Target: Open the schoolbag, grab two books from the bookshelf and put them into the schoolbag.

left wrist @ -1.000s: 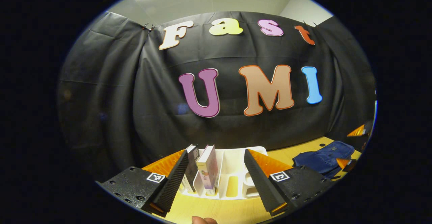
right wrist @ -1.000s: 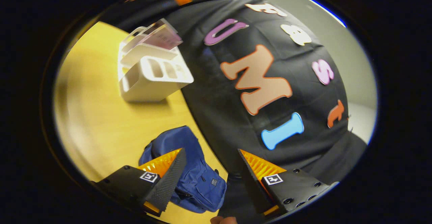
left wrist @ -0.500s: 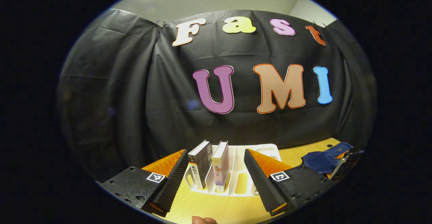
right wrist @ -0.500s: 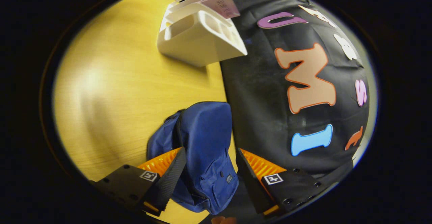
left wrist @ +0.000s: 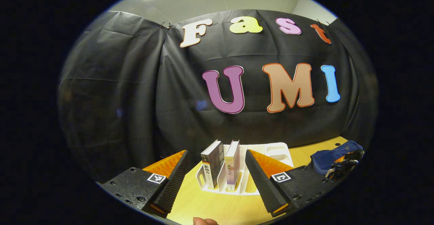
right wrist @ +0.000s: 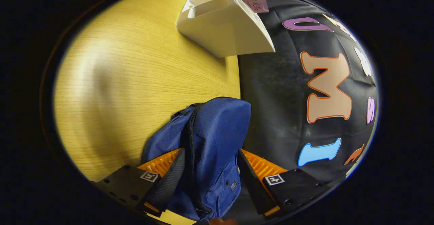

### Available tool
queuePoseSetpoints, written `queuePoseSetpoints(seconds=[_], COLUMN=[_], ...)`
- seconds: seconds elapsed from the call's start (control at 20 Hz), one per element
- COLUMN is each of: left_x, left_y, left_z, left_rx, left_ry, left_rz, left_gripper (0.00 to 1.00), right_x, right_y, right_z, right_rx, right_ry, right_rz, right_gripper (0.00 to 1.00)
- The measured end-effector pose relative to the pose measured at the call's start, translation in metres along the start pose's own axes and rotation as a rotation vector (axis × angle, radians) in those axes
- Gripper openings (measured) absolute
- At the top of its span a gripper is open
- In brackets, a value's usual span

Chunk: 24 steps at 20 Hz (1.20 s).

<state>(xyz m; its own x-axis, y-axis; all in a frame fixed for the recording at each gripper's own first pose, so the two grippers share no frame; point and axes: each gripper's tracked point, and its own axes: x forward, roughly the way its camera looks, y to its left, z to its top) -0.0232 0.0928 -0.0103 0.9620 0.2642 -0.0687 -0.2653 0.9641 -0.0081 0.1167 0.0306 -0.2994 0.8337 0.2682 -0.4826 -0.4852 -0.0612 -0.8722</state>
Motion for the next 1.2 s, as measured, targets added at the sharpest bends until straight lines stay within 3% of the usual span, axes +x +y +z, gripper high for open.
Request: queuePoseSetpoints(seconds=[0.05, 0.1, 0.15, 0.25, 0.3, 0.35, 0.4, 0.6, 0.75, 0.95, 1.0, 1.05, 1.15, 1.2], left_x=[0.0, 0.0, -0.001, -0.002, -0.003, -0.003, -0.002, -0.004, -0.004, -0.005, -0.005, -0.004, -0.003, -0.004], left_y=[0.0, 0.001, 0.001, 0.0, 0.0, 0.0, 0.001, 0.002, 0.001, 0.006, 0.007, 0.007, 0.009, 0.009], left_z=[0.001, 0.001, 0.003, 0.004, 0.003, 0.004, 0.003, 0.001, 0.0, 0.0, -0.002, -0.003, -0.003, -0.002], left_rx=[0.0, 0.0, 0.001, 0.004, 0.006, 0.005, 0.004, -0.007, -0.008, -0.011, -0.016, -0.02, -0.02, -0.019], left_ry=[0.0, -0.002, -0.005, -0.008, -0.008, -0.009, -0.006, -0.002, 0.001, -0.002, 0.005, 0.006, 0.006, 0.0], left_rz=[0.003, 0.005, 0.005, 0.005, 0.005, 0.007, 0.008, 0.012, 0.008, 0.018, 0.02, 0.02, 0.021, 0.023], left_gripper=[1.0, 1.0, 0.96, 1.0, 0.93, 0.93, 0.96, 1.0, 0.96, 0.96, 0.92, 0.96, 0.96, 0.96], right_x=[0.003, 0.005, 0.007, 0.009, 0.008, 0.008, 0.008, 0.011, 0.021, 0.019, 0.02, 0.022, 0.025, 0.025], right_y=[-0.001, 0.001, 0.001, -0.003, -0.007, -0.011, -0.015, -0.024, -0.012, -0.007, 0.004, 0.015, 0.016, 0.016], right_z=[0.0, 0.001, -0.001, 0.003, 0.006, 0.009, 0.01, 0.012, 0.008, 0.004, 0.003, -0.003, -0.001, -0.002], right_rx=[-0.002, 0.003, 0.007, 0.017, 0.013, 0.012, 0.009, 0.029, 0.058, 0.125, 0.153, 0.162, 0.201, 0.227], right_ry=[0.003, 0.006, 0.014, 0.008, 0.003, -0.006, -0.008, -0.015, 0.021, 0.068, 0.086, 0.132, 0.126, 0.135], right_rz=[-0.005, 0.003, 0.009, 0.003, -0.001, -0.007, -0.008, -0.011, 0.04, 0.045, 0.097, 0.138, 0.153, 0.16], right_gripper=[0.87, 0.97, 0.92, 0.83, 0.93, 0.93, 0.8, 0.8, 0.52, 0.15, 0.14, 0.12, 0.0, 0.04])
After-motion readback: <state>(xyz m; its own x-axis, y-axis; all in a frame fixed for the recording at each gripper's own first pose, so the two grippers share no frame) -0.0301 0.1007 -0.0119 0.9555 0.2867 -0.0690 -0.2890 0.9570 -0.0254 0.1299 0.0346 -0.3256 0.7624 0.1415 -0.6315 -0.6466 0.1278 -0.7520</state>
